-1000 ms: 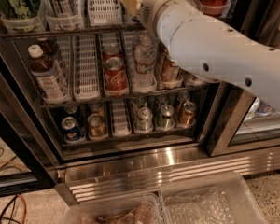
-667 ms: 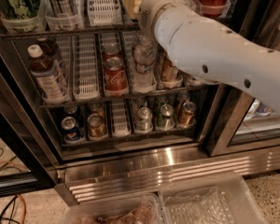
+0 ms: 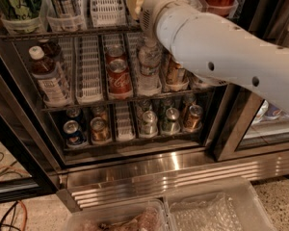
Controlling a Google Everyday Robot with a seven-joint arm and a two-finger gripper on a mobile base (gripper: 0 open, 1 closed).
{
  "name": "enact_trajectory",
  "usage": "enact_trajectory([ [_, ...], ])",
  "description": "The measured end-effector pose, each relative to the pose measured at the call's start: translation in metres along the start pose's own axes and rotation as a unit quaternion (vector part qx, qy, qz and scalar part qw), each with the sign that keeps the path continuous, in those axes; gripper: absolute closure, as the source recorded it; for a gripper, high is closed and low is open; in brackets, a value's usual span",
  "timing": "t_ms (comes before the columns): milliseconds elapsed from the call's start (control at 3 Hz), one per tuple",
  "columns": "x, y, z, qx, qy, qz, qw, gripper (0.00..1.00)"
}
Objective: Pick pepsi can from middle shelf of fridge
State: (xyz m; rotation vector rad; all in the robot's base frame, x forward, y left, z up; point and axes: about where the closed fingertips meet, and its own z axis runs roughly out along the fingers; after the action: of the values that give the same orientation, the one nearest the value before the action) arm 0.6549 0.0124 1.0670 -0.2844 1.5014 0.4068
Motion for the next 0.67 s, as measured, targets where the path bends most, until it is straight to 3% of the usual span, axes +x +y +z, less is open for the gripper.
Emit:
enact_trajectory([
  [667, 0.0000, 0.0027, -0.0001, -0.004, 0.011, 0.001, 0.9999, 1.00],
])
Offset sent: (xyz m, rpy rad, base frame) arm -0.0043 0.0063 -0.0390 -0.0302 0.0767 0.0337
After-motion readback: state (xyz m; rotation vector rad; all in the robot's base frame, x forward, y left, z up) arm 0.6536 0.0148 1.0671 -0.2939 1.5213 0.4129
